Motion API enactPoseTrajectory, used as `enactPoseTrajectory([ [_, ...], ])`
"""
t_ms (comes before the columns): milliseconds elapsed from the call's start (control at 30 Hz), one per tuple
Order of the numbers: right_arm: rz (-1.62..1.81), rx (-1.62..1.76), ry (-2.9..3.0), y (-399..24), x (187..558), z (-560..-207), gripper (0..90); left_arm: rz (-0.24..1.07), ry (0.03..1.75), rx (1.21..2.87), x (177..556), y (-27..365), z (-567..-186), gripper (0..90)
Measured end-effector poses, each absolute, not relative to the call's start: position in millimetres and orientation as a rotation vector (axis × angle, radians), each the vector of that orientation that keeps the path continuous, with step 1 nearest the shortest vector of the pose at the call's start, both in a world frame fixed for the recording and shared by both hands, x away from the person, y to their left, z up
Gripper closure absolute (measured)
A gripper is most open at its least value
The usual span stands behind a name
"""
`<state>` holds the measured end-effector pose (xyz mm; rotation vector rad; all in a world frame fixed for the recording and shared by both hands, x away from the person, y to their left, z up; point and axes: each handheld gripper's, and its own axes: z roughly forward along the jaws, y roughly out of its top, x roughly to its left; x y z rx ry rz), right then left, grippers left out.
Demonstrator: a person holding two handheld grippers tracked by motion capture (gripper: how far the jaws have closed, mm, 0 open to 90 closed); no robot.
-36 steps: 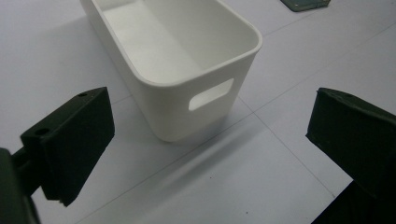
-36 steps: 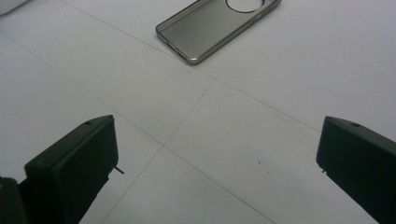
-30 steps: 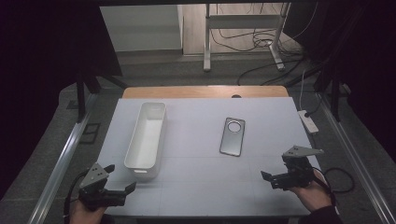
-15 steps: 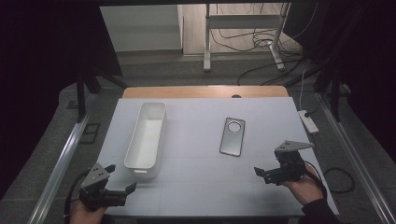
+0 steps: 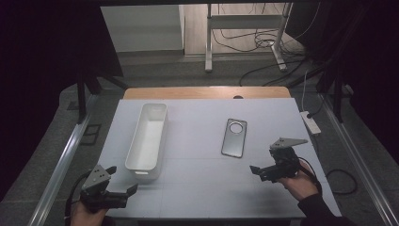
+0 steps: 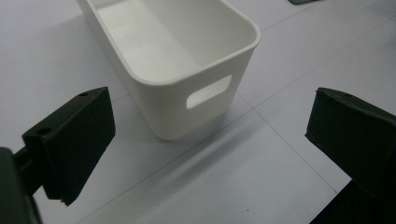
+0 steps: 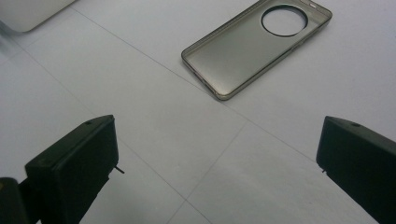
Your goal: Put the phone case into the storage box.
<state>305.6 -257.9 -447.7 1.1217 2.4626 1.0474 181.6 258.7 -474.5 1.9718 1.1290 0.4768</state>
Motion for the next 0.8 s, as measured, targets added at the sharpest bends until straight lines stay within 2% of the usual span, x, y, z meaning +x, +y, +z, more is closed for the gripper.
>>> enactPoseTrajectory([
  [800,0.979,1.121,2.511,-235.5,333.8,-451.5,0.0,0.482,1.124,1.982,181.8,258.2,-474.5,2.2],
])
